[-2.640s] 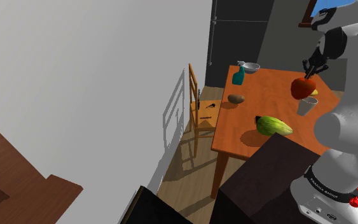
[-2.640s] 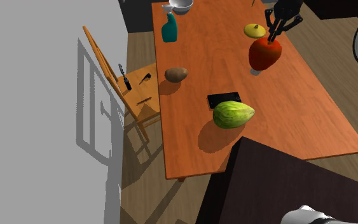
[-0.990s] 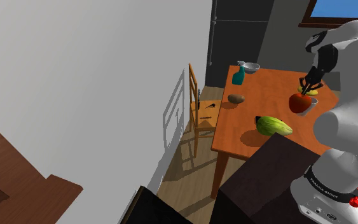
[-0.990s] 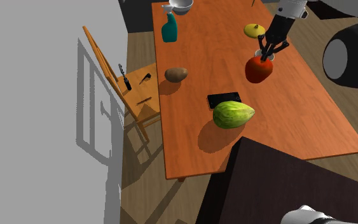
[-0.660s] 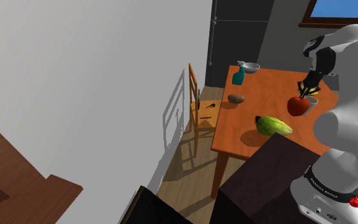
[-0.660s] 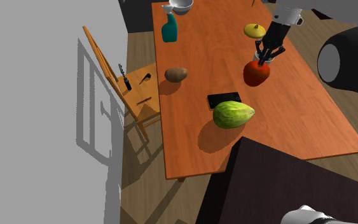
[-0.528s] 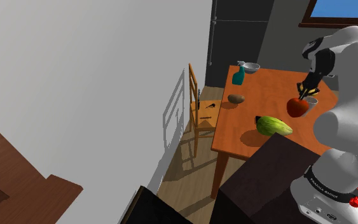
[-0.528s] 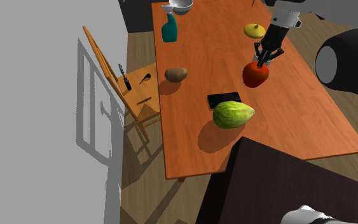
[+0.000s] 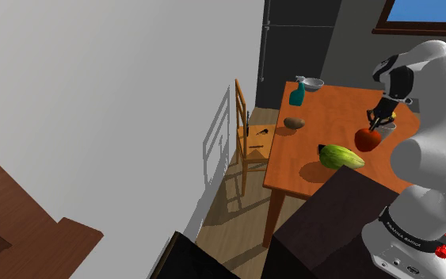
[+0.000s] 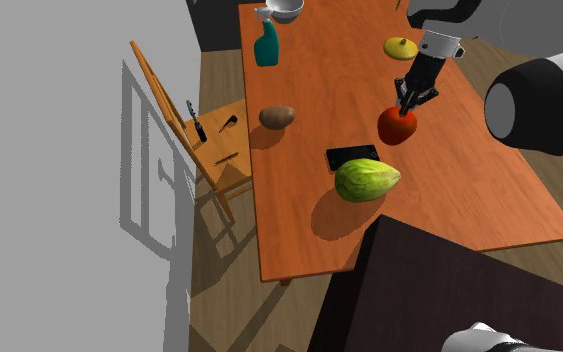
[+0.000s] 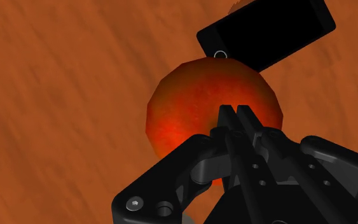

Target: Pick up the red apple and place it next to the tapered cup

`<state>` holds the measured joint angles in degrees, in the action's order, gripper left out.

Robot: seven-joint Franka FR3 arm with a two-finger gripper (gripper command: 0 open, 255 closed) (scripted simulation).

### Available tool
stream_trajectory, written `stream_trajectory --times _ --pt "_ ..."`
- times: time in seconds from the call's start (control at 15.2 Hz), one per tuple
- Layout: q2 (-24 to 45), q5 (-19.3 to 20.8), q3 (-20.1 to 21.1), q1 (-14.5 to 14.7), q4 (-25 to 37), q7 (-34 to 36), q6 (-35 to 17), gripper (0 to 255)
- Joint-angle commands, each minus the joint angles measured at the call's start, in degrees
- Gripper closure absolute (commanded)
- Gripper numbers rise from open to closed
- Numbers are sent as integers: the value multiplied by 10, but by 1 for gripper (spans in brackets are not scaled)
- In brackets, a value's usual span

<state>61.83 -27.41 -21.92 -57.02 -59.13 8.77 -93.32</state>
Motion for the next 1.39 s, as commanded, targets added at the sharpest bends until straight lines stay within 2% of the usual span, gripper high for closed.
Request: stream_trajectory --times 0.0,0.4,0.46,0.79,1.06,1.32 --pt "4 -1 1 0 1 0 -4 255" --pt "4 -1 1 0 1 0 -4 255" --pt "4 -1 1 0 1 0 -4 0" --pt "4 -1 1 0 1 0 -3 0" --pt "33 5 4 -34 130 23 86 0" --pt "33 5 4 -34 130 23 86 0"
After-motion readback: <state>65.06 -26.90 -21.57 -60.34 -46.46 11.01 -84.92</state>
